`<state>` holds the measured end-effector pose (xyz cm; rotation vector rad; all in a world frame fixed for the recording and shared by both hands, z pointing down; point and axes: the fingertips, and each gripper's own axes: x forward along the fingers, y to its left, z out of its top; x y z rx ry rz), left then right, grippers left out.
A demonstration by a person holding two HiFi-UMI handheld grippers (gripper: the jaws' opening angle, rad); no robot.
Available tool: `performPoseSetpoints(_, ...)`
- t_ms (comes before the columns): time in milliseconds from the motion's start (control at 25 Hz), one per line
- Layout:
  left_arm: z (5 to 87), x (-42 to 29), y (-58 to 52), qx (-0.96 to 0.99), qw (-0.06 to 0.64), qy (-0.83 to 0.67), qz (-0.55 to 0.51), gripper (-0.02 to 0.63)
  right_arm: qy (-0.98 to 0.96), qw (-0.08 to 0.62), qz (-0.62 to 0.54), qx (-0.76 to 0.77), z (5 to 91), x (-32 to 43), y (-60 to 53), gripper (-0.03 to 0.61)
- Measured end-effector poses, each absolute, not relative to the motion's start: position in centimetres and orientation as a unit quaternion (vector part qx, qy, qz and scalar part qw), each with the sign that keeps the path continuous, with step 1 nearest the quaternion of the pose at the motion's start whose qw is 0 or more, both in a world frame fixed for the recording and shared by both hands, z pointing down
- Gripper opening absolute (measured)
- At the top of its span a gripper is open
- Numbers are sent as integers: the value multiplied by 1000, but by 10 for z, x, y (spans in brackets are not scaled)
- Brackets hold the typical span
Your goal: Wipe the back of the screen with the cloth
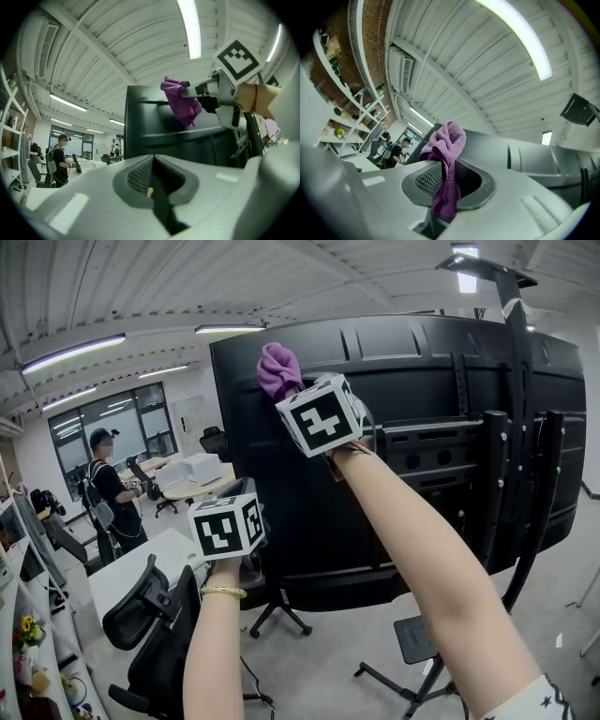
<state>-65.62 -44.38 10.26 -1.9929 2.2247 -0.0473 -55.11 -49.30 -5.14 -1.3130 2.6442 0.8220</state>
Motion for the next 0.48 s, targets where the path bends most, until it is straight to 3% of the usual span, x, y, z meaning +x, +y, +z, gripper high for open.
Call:
performPoseSetpoints(240, 89, -648, -430, -673, 89, 734, -4, 8, 860, 50, 275, -426, -69, -548, -475, 55)
performPoseSetpoints(480, 132, -614, -410, -687, 86, 721, -13, 8, 880, 81, 255, -391, 10, -519, -449, 57)
